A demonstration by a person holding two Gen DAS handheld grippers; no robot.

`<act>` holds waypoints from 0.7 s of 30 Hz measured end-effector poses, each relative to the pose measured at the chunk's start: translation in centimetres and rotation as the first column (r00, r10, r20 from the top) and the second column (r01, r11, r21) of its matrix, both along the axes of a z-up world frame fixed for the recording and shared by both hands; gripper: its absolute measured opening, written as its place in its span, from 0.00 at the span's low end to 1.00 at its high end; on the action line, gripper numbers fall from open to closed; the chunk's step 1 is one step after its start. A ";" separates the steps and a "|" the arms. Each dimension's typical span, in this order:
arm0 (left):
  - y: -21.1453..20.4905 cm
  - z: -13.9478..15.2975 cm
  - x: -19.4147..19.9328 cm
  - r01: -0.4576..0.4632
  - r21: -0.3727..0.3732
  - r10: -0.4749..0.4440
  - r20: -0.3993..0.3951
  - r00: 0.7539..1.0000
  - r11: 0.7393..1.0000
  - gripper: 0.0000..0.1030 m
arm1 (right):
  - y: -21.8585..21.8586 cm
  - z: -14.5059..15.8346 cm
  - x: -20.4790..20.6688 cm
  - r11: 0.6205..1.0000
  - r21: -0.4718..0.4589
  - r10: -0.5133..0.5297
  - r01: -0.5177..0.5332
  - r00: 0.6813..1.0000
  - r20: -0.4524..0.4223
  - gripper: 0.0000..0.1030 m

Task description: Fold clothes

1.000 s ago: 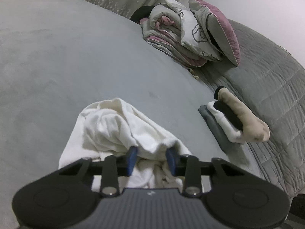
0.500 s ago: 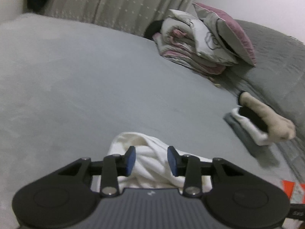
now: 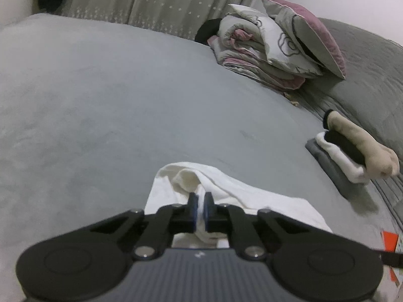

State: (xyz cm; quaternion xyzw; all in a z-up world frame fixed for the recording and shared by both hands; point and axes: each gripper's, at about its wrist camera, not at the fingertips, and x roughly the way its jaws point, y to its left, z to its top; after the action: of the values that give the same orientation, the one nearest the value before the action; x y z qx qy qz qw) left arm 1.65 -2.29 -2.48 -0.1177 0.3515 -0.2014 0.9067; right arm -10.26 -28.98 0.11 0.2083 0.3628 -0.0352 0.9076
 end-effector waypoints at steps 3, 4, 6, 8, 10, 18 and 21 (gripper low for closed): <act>0.1 0.5 -0.9 0.026 -0.006 -0.026 -0.001 1.000 1.000 0.03 | 0.8 0.6 0.4 1.000 0.018 0.010 -0.010 1.000 0.030 0.48; 0.2 0.7 -1.3 0.042 -0.007 -0.042 -0.002 0.999 0.999 0.03 | 1.1 0.8 0.6 1.000 0.019 0.012 -0.013 0.999 0.044 0.52; 0.2 1.2 -2.2 0.082 -0.007 -0.082 0.003 0.997 0.997 0.03 | 1.7 1.1 1.0 1.000 0.008 0.028 -0.028 0.998 0.058 0.52; 0.2 1.7 -3.2 0.117 -0.005 -0.117 0.010 0.993 0.993 0.03 | 2.3 1.4 1.4 0.999 -0.001 0.038 -0.038 0.997 0.066 0.52; 0.5 2.0 -4.2 0.154 -0.005 -0.154 0.012 0.988 0.988 0.03 | 2.8 1.4 1.8 0.999 -0.001 0.045 -0.045 0.997 0.067 0.52; 1.9 3.1 -7.9 0.282 -0.013 -0.282 -0.002 0.959 0.959 0.03 | 3.9 0.8 3.4 0.999 0.004 0.049 -0.049 0.998 0.045 0.52; 2.4 3.3 -9.3 0.347 -0.015 -0.347 -0.018 0.938 0.938 0.03 | 4.1 0.6 3.8 0.999 0.005 0.047 -0.047 0.998 0.037 0.52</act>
State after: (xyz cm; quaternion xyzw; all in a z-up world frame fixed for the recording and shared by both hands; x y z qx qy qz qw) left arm -7.68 0.07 0.85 -0.0610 0.3746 -0.3589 0.8527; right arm -6.45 -24.87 0.66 0.2032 0.3510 -0.0090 0.9140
